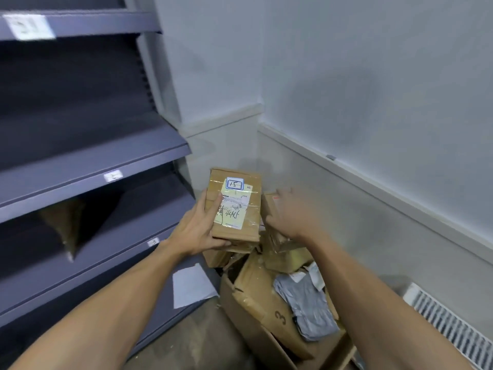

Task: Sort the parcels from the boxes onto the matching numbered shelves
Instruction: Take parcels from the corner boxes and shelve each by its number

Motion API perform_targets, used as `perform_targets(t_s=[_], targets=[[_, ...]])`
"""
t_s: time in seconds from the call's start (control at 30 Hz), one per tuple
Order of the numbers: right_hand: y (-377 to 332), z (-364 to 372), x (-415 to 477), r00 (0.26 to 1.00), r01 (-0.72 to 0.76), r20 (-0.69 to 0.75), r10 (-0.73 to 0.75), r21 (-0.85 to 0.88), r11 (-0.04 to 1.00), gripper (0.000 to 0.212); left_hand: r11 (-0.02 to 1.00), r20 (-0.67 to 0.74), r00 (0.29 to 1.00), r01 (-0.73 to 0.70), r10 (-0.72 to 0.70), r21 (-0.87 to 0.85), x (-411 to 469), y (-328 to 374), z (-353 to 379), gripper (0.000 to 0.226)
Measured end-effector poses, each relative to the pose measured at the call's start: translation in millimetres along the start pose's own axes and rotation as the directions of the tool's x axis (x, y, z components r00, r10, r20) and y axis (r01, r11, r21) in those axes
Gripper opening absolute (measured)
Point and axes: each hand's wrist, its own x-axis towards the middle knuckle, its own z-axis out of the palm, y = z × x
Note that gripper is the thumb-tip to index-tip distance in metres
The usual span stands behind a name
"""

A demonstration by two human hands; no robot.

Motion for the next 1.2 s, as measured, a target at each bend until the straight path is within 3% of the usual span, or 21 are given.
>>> perform_targets(t_s=[0.23,0.6,0.83,1.2], targets=[[-97.4,15.9,1.5,0.983,0.181,0.032,-0.179,-0.037,0.983,0.091,0.981,-0.022,0.981,0.193,-0.193,0.004,-81.8,-59.7,-40.2,0.135],[-232.4,51.0,-60.3,0.944,0.328,0.072,-0.321,-0.103,0.939,0.087,0.945,-0.081,0.942,0.327,-0.325,0.014,-217.4,-112.3,-93.6,0.134],[-286.7,71.2,-107.6,0.934,0.351,0.103,-0.342,-0.087,0.932,0.099,0.915,-0.074,0.913,0.404,-0.402,0.021,-291.3,-129.0,-106.5,0.133],[-344.7,82.9,-136.6,0.844,0.534,0.125,-0.522,-0.092,0.841,0.088,0.821,-0.157,0.815,0.57,-0.558,0.035,-377.2,-124.7,-127.0,0.134]])
